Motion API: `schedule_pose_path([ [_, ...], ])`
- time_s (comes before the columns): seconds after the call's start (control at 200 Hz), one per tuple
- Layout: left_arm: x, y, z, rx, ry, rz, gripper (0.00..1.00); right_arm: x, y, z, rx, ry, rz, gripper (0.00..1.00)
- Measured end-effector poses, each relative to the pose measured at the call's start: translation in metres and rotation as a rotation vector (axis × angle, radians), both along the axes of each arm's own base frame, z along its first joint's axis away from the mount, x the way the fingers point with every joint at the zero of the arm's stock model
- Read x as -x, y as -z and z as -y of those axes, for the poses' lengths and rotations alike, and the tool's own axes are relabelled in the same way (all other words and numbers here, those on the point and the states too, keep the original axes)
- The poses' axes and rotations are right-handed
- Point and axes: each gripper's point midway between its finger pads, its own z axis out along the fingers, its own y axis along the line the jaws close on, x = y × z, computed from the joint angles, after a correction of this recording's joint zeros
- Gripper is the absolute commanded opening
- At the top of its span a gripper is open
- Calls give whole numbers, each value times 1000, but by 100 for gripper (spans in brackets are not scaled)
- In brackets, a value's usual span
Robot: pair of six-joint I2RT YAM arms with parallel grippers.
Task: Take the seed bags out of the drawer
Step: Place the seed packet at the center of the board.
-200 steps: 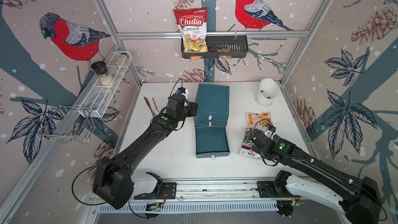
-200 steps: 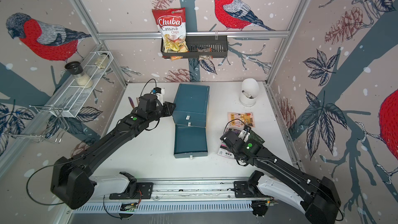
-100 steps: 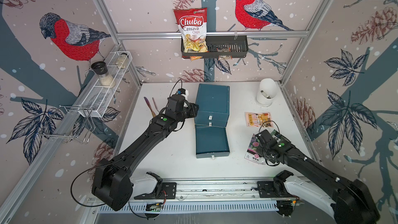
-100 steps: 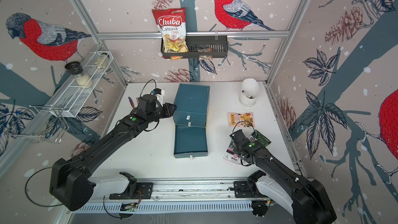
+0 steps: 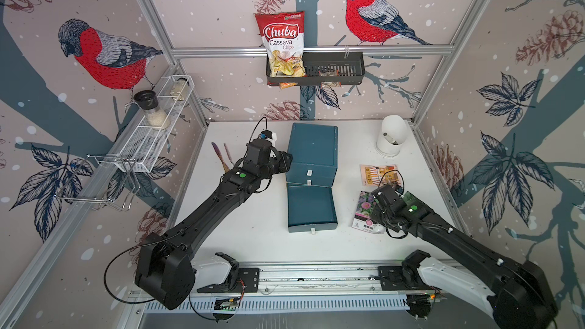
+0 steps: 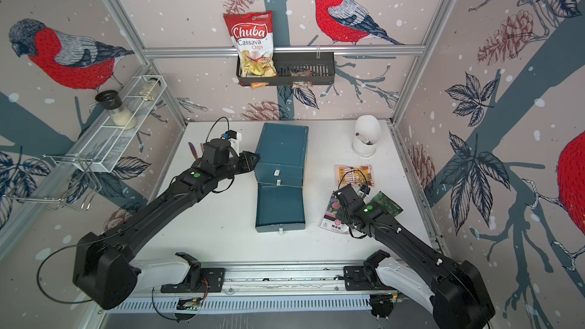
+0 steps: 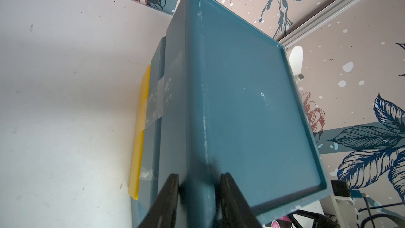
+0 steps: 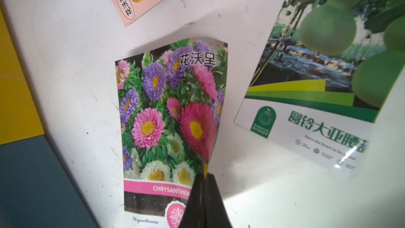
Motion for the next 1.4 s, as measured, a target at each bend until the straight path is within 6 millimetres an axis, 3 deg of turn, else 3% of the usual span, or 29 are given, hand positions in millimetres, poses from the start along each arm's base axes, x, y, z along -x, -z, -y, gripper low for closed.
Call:
schedule_pose_path([
  [0.2,1,-1,0,1,0,0,36,-10,14,6,24,45,-47,0],
  [0.49,0,0,0,1,2,-3,37,-36,23,45,56,158,-54,0],
  [0.855,0,2,2,3,6,-6,39,-65,26,61,91,176,-32,0],
  [0.996,0,2,2,4,8,-7,41,-67,19,57,99,154,-2,0],
  [1.236,1,3,3,10,11,-14,54,-42,9,14,83,19,20,0],
  [1.401,4,3,2,10,16,-24,58,-30,15,14,65,37,0,0],
])
